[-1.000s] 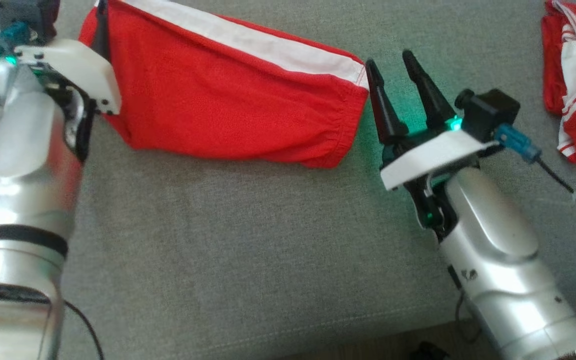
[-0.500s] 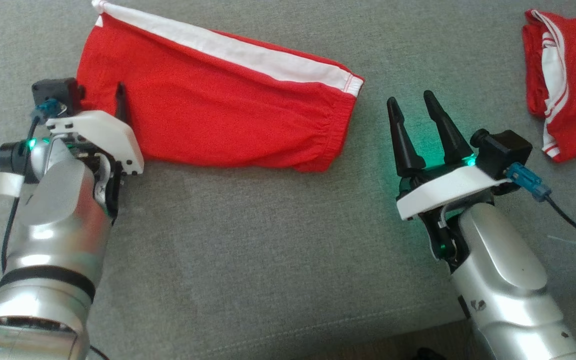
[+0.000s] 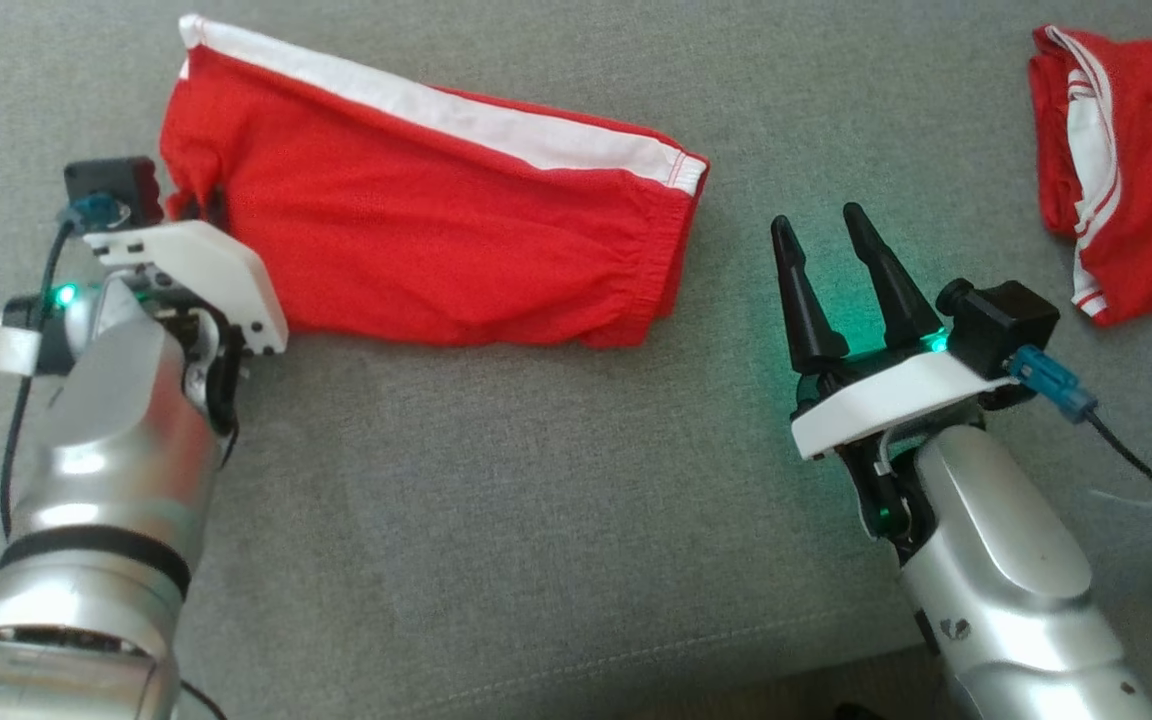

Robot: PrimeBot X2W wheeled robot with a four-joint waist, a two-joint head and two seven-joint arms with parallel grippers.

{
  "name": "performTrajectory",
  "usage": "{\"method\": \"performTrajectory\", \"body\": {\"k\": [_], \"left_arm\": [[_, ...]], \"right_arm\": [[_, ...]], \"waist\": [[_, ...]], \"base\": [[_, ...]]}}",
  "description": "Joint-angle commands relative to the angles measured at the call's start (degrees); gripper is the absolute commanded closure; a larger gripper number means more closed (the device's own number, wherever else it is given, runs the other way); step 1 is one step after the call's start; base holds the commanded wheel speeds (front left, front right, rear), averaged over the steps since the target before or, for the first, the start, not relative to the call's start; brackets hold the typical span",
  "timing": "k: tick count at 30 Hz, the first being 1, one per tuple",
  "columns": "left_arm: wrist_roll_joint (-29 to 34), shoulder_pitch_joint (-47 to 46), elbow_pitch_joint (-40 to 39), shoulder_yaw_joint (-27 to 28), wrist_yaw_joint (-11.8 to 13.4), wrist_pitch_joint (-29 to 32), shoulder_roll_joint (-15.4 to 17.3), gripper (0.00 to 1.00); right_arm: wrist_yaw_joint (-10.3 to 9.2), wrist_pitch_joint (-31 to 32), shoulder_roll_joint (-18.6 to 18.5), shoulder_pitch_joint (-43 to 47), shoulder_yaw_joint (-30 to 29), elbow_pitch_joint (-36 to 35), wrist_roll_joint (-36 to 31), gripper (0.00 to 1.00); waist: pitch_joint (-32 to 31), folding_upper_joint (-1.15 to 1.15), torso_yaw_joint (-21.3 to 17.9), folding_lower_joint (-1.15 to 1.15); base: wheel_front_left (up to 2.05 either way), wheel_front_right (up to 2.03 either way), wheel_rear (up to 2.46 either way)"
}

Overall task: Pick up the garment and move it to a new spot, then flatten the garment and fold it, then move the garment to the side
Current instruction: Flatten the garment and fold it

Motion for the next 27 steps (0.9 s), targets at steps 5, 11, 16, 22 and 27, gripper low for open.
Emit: {"method": "performTrajectory", "body": {"k": [5,11,16,22,27], "left_arm": [[-1.5,5.2,1.9,1.2,0.1,-0.8,0.5,1.00],[-3.5,7.9,2.1,2.4,1.0,-2.5,-0.9,1.00],[-5.2,9.9,1.5,3.8,3.0,-4.2,-2.1,0.95],[-5.3,12.8,-2.9,3.8,5.1,-6.1,-3.5,0.00],[-2.2,17.5,-15.5,2.9,6.8,-6.3,-4.1,0.00]], "right_arm": [[0.36,-0.6,0.8,1.3,0.2,-1.3,-0.3,0.00],[0.36,-0.6,0.8,2.8,-0.2,-0.6,-0.7,0.00],[0.36,-0.6,0.8,3.9,-0.1,-0.2,-1.3,0.00],[0.36,-0.6,0.8,4.3,0.1,0.2,-1.9,0.00],[0.36,-0.6,0.8,3.0,0.3,0.8,-2.2,0.00]], "waist": [[-2.3,0.00,1.2,0.00],[-5.1,0.00,2.7,0.00],[-6.2,0.00,3.8,0.00],[-6.4,0.00,5.7,0.00],[-6.4,0.00,8.3,0.00]], "base": [[0.00,0.00,0.00],[0.00,0.00,0.00],[0.00,0.00,0.00],[0.00,0.00,0.00],[0.00,0.00,0.00]]}}
